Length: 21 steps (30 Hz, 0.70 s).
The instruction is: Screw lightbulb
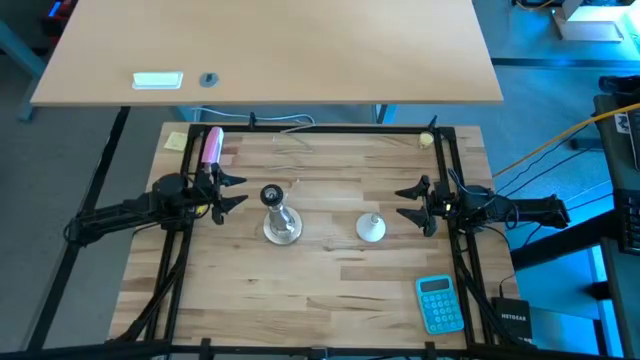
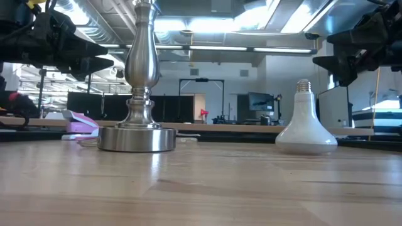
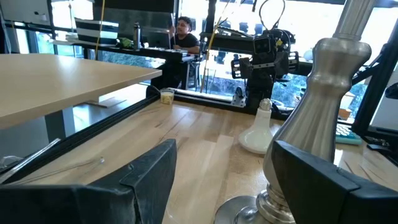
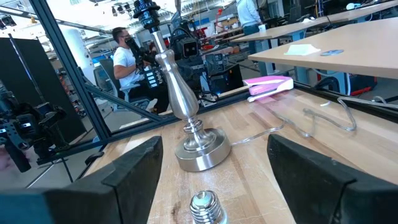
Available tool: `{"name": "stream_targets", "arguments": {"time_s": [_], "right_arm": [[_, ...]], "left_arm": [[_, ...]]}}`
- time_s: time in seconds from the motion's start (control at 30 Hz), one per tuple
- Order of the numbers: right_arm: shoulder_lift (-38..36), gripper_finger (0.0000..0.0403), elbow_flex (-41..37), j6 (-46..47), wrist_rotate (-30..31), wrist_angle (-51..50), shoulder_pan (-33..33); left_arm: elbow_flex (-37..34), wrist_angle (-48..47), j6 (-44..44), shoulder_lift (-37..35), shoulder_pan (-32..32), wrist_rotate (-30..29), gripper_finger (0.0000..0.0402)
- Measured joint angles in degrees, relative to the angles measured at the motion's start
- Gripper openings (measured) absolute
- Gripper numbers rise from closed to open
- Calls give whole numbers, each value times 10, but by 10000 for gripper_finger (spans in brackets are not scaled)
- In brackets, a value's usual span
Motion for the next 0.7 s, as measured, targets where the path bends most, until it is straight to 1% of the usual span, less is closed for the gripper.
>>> {"name": "stream_targets", "arguments": {"time_s": [0.13,0.2,0.27,0.4,0.57,0.7], "right_arm": [[0,292,0,0,0,0,0],[0,292,0,0,0,0,0],[0,292,0,0,0,0,0],[0,292,0,0,0,1,0],[0,292,0,3,0,2,0],[0,292,0,46,-4,3,0]], "left_arm": [[0,5,-13,0,0,0,253],[-1,17,-53,0,0,1,253],[0,28,-113,0,0,1,253],[0,31,-210,0,0,1,253],[0,31,-273,0,0,1,253],[0,23,-309,1,0,-13,253]]}}
